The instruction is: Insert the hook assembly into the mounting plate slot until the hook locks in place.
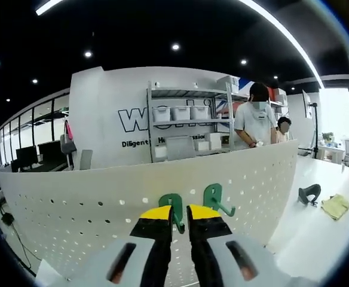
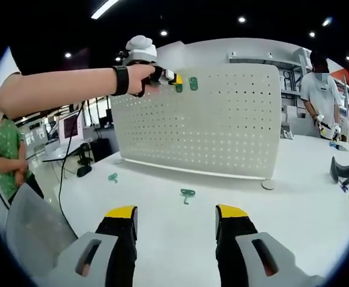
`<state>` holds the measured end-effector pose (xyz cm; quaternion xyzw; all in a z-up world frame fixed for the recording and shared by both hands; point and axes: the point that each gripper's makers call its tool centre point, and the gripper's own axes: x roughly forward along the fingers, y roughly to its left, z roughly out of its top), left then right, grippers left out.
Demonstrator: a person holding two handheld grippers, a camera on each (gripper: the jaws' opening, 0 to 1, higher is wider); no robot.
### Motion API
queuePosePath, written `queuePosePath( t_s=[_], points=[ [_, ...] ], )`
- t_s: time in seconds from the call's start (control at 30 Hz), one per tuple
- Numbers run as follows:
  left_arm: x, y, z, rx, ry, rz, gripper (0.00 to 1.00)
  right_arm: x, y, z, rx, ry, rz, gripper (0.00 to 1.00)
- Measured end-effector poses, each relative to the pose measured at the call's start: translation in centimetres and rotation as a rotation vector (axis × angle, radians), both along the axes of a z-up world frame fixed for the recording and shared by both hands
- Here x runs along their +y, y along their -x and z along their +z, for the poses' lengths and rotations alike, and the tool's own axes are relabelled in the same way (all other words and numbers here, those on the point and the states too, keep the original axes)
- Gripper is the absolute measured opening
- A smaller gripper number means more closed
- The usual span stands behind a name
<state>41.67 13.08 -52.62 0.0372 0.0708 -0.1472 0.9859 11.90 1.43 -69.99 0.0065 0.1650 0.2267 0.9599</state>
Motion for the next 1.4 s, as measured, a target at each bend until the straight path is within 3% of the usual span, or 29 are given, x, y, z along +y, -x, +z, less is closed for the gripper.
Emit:
queuePosePath(
  t_s=[0.43,0.53,1.03,1.17,1.27,1.3,1.4],
  points=[
    [-0.4,1.3,1.1,-0.038,0.002,-0.062,0.19,0.6,0.3,0.0,0.007,0.003,0.016,0.53],
    [-0.2,1.7,1.6,-0.040,0.032,-0.069,0.20,0.8,0.5,-0.1,0.010,0.008,0.021,0.53],
    [0.5,4.0,1.7,-0.039,0.016,-0.122,0.25,1.9,1.0,0.5,0.000,0.016,0.044,0.53],
    [0.2,4.9,1.3,-0.012,0.068,-0.183,0.28,2.3,1.1,0.3,0.005,0.020,0.052,0.54],
    [0.5,5.5,1.2,-0.029,0.050,-0.188,0.31,2.8,1.4,0.3,0.003,0.014,0.062,0.54],
    [0.1,5.9,1.3,-0.022,0.075,-0.213,0.33,3.1,1.4,0.5,-0.007,0.000,0.067,0.54],
    [0.1,6.8,1.3,-0.042,0.048,-0.239,0.35,3.6,1.6,0.4,-0.007,0.027,0.074,0.54]
  ],
)
